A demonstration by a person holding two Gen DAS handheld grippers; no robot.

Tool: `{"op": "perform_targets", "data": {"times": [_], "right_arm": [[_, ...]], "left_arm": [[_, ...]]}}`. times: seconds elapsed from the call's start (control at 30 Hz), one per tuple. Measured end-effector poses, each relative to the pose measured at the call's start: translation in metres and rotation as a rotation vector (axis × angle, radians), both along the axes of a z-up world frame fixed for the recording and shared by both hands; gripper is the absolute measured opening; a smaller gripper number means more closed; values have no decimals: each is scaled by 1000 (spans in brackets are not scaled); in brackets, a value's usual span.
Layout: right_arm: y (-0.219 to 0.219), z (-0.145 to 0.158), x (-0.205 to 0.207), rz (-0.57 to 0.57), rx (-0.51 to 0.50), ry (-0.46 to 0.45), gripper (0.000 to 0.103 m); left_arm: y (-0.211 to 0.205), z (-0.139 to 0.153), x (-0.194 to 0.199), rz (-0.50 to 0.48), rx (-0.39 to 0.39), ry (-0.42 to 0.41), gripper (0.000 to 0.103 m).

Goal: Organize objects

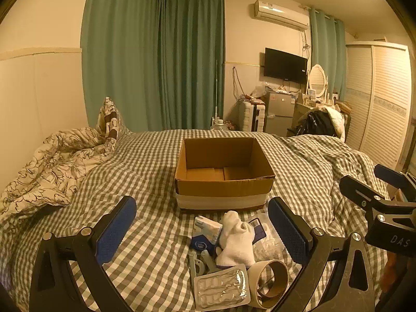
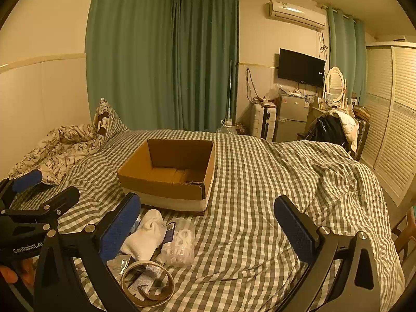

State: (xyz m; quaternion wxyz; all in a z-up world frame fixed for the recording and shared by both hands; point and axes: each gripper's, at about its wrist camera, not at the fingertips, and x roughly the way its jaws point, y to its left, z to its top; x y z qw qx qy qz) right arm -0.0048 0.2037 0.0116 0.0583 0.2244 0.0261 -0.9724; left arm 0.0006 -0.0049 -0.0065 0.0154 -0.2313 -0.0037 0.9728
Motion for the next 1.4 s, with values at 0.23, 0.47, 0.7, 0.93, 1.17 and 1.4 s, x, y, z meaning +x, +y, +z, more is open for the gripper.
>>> {"op": "perform_targets", "data": {"times": [0.23,0.47,0.7,0.93,1.17,1.4], "right_arm": [[-13,9,4,31,13,0,103],[-21,19,5,62,20,13,103],[-20,19,10,68,8,10,103],[-25,12,12,75,16,-28,103],[-27,-24,3,90,13,-107,103],[-53,-74,-6,162,61,-251,103]], "left_arm": [[-2,0,-1,-25,7,-18,103],[-16,-3,-9,-1,15,-57,103],[-37,-1,-10,35,19,-103,103],[-39,2,-5,-19,14,-116,103],[-53,-20,-19,15,20,-190,103],[-48,-55,-31,-7,-5,-264,103]]}}
